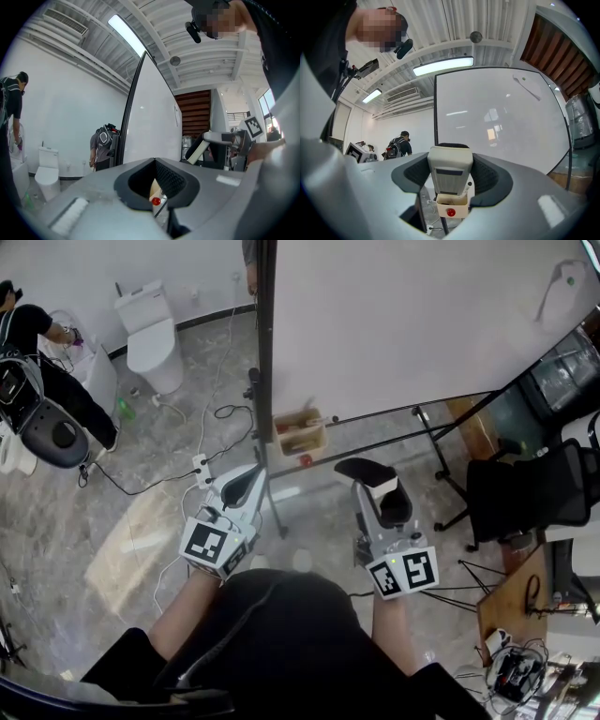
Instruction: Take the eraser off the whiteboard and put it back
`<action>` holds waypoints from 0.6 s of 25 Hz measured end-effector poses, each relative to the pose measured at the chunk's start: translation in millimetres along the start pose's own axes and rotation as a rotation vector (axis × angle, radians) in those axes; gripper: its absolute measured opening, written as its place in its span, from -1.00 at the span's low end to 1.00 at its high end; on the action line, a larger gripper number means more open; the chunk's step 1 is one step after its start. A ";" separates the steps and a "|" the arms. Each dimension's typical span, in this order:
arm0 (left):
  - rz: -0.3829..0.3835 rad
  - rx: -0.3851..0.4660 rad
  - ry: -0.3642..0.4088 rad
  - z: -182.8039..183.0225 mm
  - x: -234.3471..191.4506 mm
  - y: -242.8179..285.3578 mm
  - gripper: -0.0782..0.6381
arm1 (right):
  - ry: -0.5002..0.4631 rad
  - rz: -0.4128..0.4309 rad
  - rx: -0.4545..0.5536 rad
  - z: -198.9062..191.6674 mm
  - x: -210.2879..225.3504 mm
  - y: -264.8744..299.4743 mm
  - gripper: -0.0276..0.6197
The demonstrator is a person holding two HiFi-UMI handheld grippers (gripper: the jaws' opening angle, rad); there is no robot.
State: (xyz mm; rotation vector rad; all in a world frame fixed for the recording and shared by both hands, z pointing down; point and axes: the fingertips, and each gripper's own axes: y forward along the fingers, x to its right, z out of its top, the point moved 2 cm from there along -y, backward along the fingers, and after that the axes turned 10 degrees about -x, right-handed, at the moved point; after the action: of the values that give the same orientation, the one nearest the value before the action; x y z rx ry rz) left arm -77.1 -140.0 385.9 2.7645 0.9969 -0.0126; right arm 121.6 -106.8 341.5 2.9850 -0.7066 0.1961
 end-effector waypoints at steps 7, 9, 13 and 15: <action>-0.003 -0.020 0.018 -0.6 4.5 2.4 -0.77 | 0.002 -0.005 0.002 0.1 1.4 -5.0 -0.09; -0.012 -0.027 0.016 -1.0 6.0 3.6 -0.77 | 0.003 -0.004 0.000 -0.3 2.0 -4.3 -0.09; -0.044 0.004 -0.008 0.6 8.3 5.6 -0.76 | 0.004 -0.005 0.001 -0.6 3.4 -2.5 -0.09; -0.045 0.013 -0.011 1.1 7.6 6.9 -0.76 | 0.004 -0.004 0.001 -0.6 4.4 -0.9 -0.09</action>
State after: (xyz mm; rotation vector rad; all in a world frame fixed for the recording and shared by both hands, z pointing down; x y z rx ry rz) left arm -66.7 -140.6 385.5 2.7506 1.0598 -0.0407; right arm 125.9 -107.9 342.7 2.9854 -0.7008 0.2018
